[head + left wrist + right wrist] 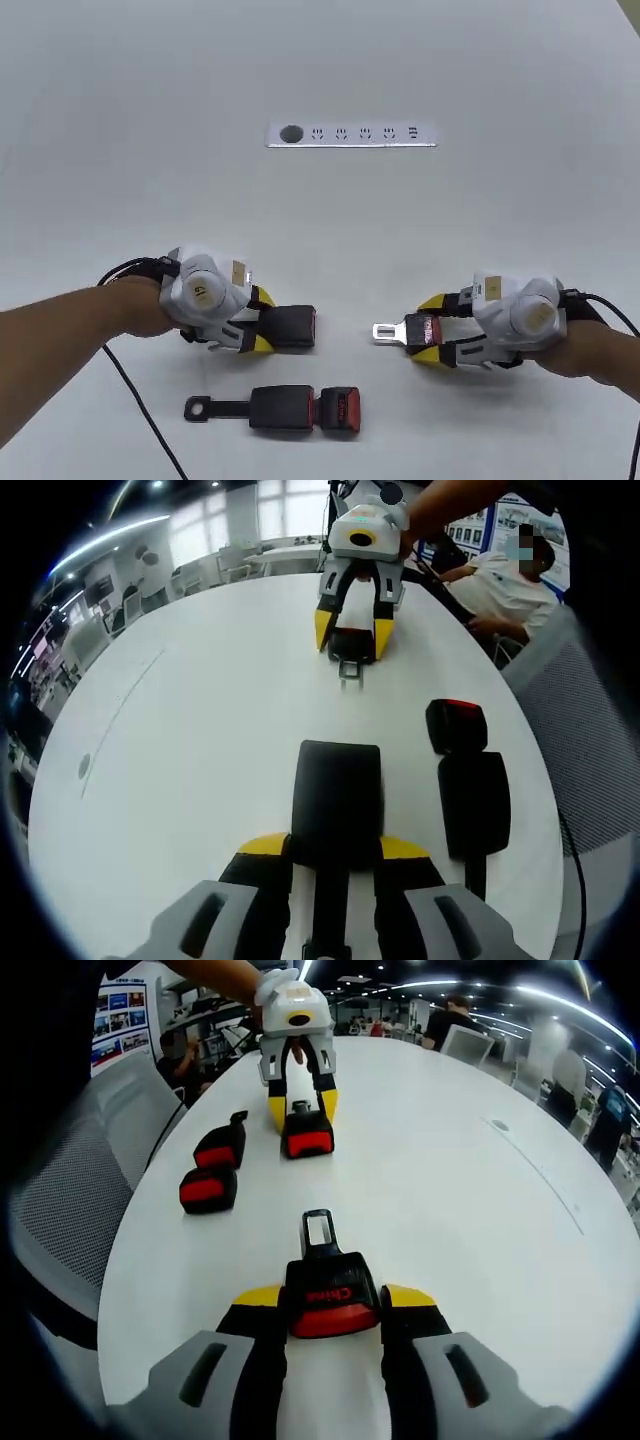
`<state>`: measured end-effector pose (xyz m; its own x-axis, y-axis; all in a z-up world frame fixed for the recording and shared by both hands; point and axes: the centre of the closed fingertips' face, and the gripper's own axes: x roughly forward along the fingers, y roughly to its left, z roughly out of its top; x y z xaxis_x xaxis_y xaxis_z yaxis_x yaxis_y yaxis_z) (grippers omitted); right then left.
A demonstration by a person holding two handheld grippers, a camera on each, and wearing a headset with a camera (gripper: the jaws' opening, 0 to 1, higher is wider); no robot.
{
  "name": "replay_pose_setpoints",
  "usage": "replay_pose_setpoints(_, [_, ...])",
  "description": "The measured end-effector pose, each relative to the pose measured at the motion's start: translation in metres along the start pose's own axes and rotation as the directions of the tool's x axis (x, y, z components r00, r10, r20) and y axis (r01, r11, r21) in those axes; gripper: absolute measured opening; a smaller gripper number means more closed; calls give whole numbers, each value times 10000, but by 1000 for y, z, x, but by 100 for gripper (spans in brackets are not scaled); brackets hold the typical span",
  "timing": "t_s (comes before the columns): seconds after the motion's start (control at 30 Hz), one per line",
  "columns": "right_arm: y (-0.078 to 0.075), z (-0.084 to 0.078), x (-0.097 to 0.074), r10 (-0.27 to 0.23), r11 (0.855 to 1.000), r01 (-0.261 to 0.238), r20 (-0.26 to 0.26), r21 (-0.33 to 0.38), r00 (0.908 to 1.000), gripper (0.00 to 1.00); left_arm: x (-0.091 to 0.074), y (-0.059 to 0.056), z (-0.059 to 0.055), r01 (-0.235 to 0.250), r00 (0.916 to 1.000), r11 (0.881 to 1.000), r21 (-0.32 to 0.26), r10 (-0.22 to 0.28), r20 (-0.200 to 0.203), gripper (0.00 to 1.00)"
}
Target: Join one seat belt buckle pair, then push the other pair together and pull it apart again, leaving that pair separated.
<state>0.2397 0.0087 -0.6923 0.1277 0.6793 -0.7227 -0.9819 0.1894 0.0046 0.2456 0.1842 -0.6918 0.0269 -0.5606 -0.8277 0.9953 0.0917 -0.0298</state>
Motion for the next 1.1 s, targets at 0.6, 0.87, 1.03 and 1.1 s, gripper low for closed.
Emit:
replay_pose_setpoints(0.6, [1,-3,-8,-333,9992,334,-35,210,9994,38,0,0,1,-105,9998,9999,-110,103,-169,33])
replay_pose_setpoints(0.87, [-12,-4,-14,-1652,9832,1652,-66,773,9862,56,-9,-7,6,-342,9991,9913,-1274,371,202,63])
replay_pose_setpoints(1.03, [-22,10,-27,-2767,9448,2613,544,1976,9594,73,-21,-2,19,-948,9883,9676,-2340,1197,946,72])
replay_pose_setpoints(1.1, [-24,18,-37,-3336,9223,3104,688,2304,9402,78,-27,3,17,-1217,9826,9597,-2535,1526,1062,77])
